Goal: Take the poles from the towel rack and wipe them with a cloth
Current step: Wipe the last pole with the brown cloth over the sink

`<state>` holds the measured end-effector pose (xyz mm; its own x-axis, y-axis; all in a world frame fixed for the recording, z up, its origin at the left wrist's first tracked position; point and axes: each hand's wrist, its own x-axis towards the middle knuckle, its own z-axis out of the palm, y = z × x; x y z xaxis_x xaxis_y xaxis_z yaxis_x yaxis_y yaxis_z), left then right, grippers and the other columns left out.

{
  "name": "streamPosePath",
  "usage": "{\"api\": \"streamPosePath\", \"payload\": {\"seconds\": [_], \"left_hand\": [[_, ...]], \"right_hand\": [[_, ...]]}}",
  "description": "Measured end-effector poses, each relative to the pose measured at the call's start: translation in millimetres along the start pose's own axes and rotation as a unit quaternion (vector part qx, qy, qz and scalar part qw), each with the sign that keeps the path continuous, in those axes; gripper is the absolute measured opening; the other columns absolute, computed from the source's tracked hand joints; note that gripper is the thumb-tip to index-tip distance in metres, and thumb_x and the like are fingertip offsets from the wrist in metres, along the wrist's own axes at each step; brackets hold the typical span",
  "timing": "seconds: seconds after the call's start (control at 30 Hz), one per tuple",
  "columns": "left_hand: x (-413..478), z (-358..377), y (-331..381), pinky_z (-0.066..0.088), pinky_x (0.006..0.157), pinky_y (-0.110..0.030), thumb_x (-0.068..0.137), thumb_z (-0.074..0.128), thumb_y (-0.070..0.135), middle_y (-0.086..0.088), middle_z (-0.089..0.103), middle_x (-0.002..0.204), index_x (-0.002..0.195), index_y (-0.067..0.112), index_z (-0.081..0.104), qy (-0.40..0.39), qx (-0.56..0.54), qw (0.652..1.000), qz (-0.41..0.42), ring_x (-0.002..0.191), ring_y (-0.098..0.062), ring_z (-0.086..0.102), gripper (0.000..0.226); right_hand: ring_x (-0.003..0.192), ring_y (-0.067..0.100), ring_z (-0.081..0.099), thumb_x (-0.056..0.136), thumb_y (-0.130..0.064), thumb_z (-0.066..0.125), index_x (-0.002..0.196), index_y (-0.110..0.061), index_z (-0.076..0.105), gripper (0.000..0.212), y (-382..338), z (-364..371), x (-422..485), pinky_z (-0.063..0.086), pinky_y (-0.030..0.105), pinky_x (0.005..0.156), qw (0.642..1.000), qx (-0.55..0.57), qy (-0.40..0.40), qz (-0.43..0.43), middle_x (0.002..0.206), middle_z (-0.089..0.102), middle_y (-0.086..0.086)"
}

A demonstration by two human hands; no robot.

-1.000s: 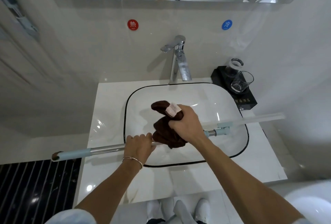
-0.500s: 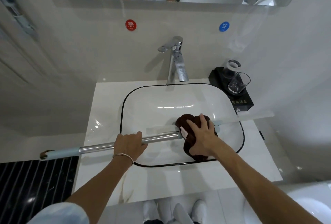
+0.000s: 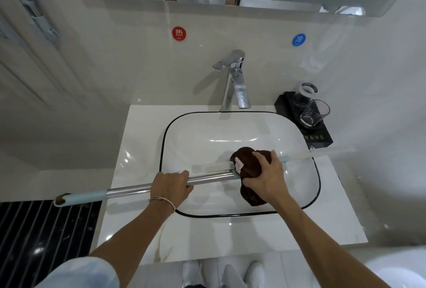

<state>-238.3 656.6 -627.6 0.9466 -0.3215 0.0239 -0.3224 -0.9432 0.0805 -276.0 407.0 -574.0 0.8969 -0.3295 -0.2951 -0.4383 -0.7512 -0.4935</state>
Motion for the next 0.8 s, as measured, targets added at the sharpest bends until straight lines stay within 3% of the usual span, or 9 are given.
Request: {"api": "streamPosePath", "payload": {"seconds": [0.13, 0.23, 0.33, 0.47, 0.57, 0.63, 0.7, 0.8], "left_hand": [[0, -3, 1, 0.018, 0.046, -0.020, 0.036, 0.089, 0.032, 0.007, 0.003, 0.045, 0.048, 0.021, 0.041, -0.013, 0.007, 1.000, 0.013, 0.023, -0.018, 0.038, 0.051], [2, -4, 2, 0.016, 0.046, -0.020, 0.034, 0.090, 0.033, 0.002, 0.025, 0.031, 0.047, 0.021, 0.038, -0.022, 0.022, 0.999, 0.020, 0.022, -0.019, 0.037, 0.055], [2, -3, 1, 0.015, 0.046, -0.021, 0.038, 0.090, 0.037, 0.001, 0.040, 0.031, 0.048, 0.021, 0.036, -0.032, 0.035, 0.998, 0.031, 0.022, -0.020, 0.038, 0.057], [4, -2, -4, 0.016, 0.045, -0.020, 0.034, 0.090, 0.033, 0.001, 0.038, 0.030, 0.055, 0.022, 0.028, -0.025, 0.026, 0.998, 0.052, 0.022, -0.017, 0.038, 0.066], [6, -2, -4, 0.011, 0.045, -0.017, 0.034, 0.090, 0.030, 0.001, 0.037, 0.030, 0.047, 0.020, 0.042, -0.020, 0.038, 0.997, 0.066, 0.022, -0.017, 0.032, 0.050], [7, 1, -4, 0.008, 0.045, -0.016, 0.035, 0.089, 0.028, 0.002, 0.038, 0.030, 0.049, 0.019, 0.046, -0.007, 0.045, 0.996, 0.071, 0.026, -0.019, 0.022, 0.046], [7, 3, -3, 0.015, 0.044, -0.018, 0.037, 0.089, 0.027, 0.002, 0.039, 0.032, 0.051, 0.019, 0.047, -0.007, 0.049, 0.996, 0.074, 0.025, -0.019, 0.028, 0.044], [8, 4, -2, 0.022, 0.045, -0.021, 0.044, 0.088, 0.025, 0.003, 0.044, 0.037, 0.058, 0.018, 0.051, -0.019, 0.037, 0.996, 0.081, 0.029, -0.018, 0.043, 0.041]], "right_hand": [[0.138, 0.037, 0.015, 0.078, -0.026, 0.064, 0.137, -0.040, 0.040, 0.066, -40, 21, -16, 0.033, 0.051, 0.106, 0.993, -0.116, 0.025, -0.025, 0.156, 0.004, 0.006], [0.136, 0.038, 0.016, 0.078, -0.024, 0.064, 0.130, -0.039, 0.045, 0.057, -65, 41, -29, 0.030, 0.052, 0.105, 0.982, -0.165, -0.004, -0.090, 0.156, 0.004, 0.006], [0.136, 0.037, 0.017, 0.078, -0.022, 0.064, 0.129, -0.037, 0.047, 0.055, -66, 46, -32, 0.032, 0.052, 0.104, 0.974, -0.183, -0.019, -0.131, 0.155, 0.006, 0.004], [0.134, 0.035, 0.026, 0.078, -0.030, 0.065, 0.130, -0.041, 0.049, 0.056, -28, 9, -12, 0.036, 0.051, 0.103, 0.981, -0.176, 0.008, -0.082, 0.154, 0.016, 0.003], [0.134, 0.039, 0.026, 0.078, -0.030, 0.064, 0.137, -0.040, 0.044, 0.063, 9, -24, 5, 0.038, 0.055, 0.102, 0.989, -0.147, 0.030, -0.004, 0.156, 0.012, 0.007], [0.135, 0.042, 0.021, 0.081, -0.029, 0.062, 0.145, -0.041, 0.030, 0.072, 20, -30, 10, 0.038, 0.056, 0.103, 0.988, -0.152, 0.005, -0.007, 0.157, 0.003, 0.010], [0.138, 0.043, 0.016, 0.083, -0.035, 0.064, 0.146, -0.043, 0.025, 0.075, 19, -25, 9, 0.037, 0.057, 0.104, 0.987, -0.157, -0.020, -0.031, 0.158, -0.002, 0.009], [0.140, 0.042, 0.008, 0.075, -0.062, 0.066, 0.142, -0.046, 0.031, 0.077, 13, -15, 8, 0.032, 0.059, 0.106, 0.985, -0.164, -0.038, -0.045, 0.158, -0.005, 0.004]]}}
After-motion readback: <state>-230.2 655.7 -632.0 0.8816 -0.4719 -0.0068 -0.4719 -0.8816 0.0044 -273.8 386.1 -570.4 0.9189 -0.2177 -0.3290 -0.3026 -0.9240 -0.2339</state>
